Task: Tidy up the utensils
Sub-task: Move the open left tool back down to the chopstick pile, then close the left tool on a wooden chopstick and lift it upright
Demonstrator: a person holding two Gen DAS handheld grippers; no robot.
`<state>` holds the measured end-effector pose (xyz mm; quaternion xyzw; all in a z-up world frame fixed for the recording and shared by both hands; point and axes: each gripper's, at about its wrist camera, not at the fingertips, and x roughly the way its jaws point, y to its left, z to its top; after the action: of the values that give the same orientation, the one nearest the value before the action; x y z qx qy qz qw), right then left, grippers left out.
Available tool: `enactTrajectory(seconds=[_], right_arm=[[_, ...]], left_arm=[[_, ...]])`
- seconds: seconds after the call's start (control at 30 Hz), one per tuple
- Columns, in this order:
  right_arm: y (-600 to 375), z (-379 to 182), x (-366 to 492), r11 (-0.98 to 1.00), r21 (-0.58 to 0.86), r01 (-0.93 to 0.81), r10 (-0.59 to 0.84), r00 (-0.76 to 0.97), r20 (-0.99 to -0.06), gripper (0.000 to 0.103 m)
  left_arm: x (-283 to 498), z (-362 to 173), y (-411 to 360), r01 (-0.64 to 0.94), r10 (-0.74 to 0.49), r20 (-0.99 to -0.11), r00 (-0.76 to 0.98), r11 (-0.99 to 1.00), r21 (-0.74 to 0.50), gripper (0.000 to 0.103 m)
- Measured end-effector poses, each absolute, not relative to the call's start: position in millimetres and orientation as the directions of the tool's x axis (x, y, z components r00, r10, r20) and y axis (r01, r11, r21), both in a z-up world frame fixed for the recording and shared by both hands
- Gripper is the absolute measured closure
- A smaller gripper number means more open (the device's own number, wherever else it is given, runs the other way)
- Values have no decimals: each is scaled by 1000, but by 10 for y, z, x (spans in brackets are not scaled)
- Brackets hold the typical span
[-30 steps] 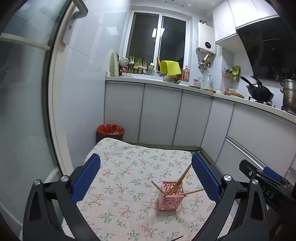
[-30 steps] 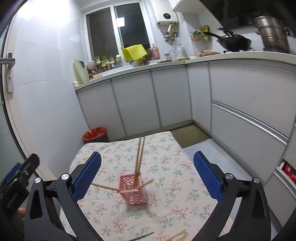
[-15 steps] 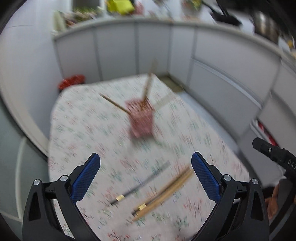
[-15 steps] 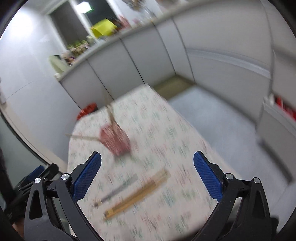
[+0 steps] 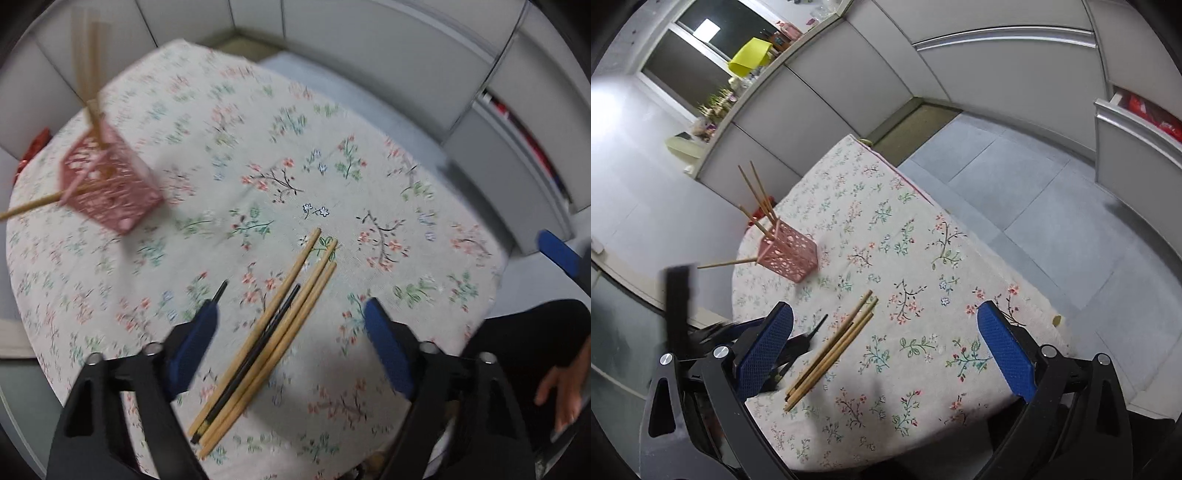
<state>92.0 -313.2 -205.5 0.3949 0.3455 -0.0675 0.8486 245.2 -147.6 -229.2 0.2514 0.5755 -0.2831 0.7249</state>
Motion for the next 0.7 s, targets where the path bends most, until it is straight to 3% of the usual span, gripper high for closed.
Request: enactTrajectory(seconds=[0.2, 0.33, 0.6, 0.7], right_arm=[[-3358, -2294, 997, 556, 713, 428, 260, 726, -637, 7], [-3347, -2295, 1015, 561, 715, 418, 264, 727, -633, 7], [-3353, -2341, 1052, 563, 703, 435, 269, 707, -654, 7], [-3337, -2333, 1052, 577, 692, 434, 264, 703, -661, 7]], left_arm=[[2688, -2586, -1758, 721, -40, -997, 71, 693, 24, 44], [2767, -2709, -1841, 738, 2, -1000, 26, 675, 21, 63], [2815, -2775, -1934, 760, -1, -1000, 14, 650, 10, 77], [2792, -2774, -1929, 766, -5, -1000, 3, 643, -1, 78]])
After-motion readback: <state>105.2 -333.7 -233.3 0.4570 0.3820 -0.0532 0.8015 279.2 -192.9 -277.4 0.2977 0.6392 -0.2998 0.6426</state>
